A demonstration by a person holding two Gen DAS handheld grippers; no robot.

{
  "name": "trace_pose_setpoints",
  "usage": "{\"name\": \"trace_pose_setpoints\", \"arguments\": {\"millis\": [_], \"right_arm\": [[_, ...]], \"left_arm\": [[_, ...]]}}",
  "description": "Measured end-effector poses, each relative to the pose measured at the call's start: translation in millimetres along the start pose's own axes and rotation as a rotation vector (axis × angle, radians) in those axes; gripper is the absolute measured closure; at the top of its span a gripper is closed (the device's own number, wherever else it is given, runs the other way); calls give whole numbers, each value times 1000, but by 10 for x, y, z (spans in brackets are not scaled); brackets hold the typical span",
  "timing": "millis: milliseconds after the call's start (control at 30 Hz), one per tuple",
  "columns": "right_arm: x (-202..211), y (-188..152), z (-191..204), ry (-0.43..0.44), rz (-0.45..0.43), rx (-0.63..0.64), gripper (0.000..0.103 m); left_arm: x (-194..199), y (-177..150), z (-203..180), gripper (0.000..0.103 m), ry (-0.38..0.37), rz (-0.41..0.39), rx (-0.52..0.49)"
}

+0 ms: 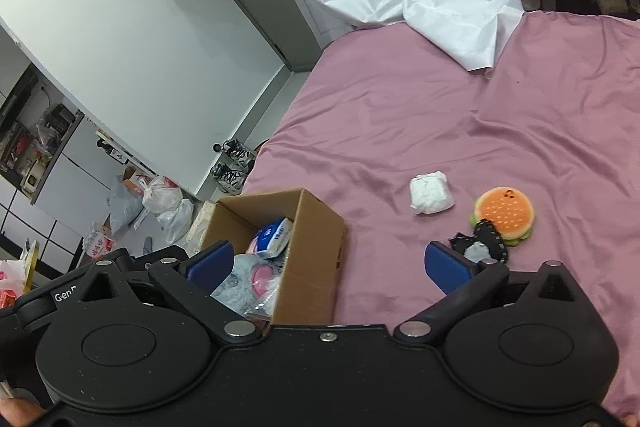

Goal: Organize soft objects
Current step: 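Open both tools to drop the tissue pack and bag into the box, then move the left tool to the black lace plush and close on it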

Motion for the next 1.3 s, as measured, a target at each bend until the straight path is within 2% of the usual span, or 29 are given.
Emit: {"name": "trace_pose_setpoints", "arguments": {"millis": [200, 467, 600, 867, 1300], "right_arm": [[154, 69, -146, -5, 7, 38, 0], [456, 220, -520, -14, -44, -10, 0], [578, 283, -722, -21, -77, -57, 0], [651, 300, -993, -25, -79, -107, 0], [619, 296, -1379, -45, -75, -218, 0]], "left_arm": [[99, -27, -124, 0, 4, -20, 11], [219, -94, -381, 0, -28, -43, -12], [241, -130, -521, 0, -47, -30, -18], [210, -209, -810, 0, -56, -2, -48], [-176, -525, -1227, 0, -68, 114, -48]]}}
Point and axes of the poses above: each gripper's, at about its wrist camera, not at the fingertips, and x roughly against the way its jaws point, z to its left, y to its top, the point moved 6 cm from there along -x, roughly the way its jaws point, and after that the axes turned 12 degrees about y, right-handed, at the moved point
